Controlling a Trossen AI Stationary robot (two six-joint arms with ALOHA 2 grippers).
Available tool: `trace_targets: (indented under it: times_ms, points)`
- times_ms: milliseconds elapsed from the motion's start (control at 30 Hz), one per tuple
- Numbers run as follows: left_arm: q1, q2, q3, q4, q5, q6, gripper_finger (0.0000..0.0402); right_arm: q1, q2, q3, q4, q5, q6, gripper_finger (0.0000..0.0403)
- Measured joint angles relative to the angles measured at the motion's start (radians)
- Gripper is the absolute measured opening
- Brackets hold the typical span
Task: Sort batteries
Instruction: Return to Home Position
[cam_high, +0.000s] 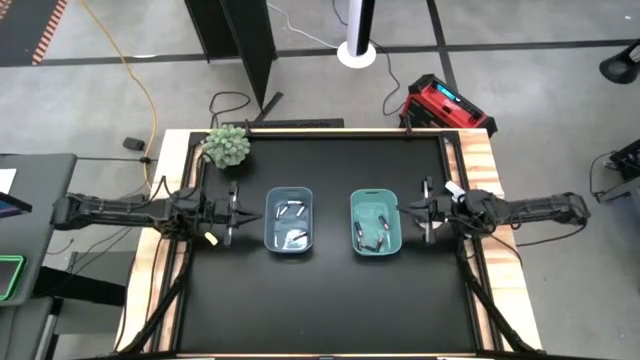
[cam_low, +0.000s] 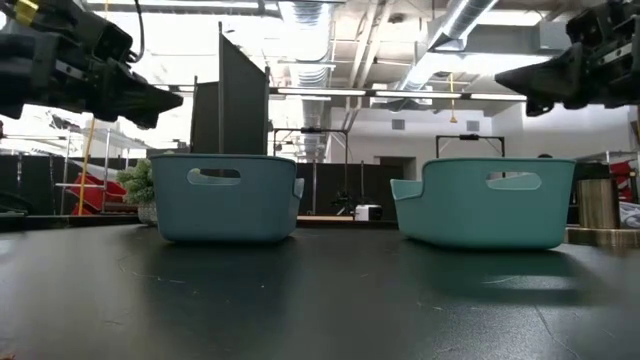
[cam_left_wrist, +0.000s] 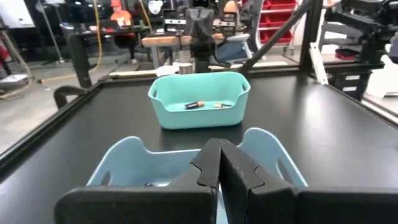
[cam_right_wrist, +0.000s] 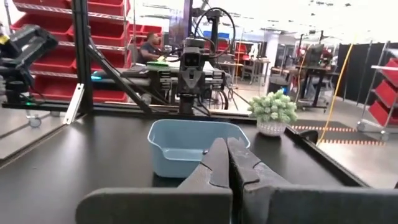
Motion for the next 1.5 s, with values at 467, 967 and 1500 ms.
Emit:
trace_targets:
  times_ms: [467,967,1500]
  points:
    - [0.010,-0.365,-0.048,-0.214,-0.034,-0.009,0.0000,0.001,-0.213,-0.001,-0.267,-0.001,0.052,0.0000]
    - [0.010,-0.447,-0.051,-0.317,-0.100,0.005,0.0000,0.001,-0.213,-0.002,-0.269,-0.001,0.049,0.0007]
    - [0.010,-0.447,-0.052,-0.316,-0.106,-0.019,0.0000,0.001,-0.213,-0.003,-0.271,-0.001,0.117,0.0037]
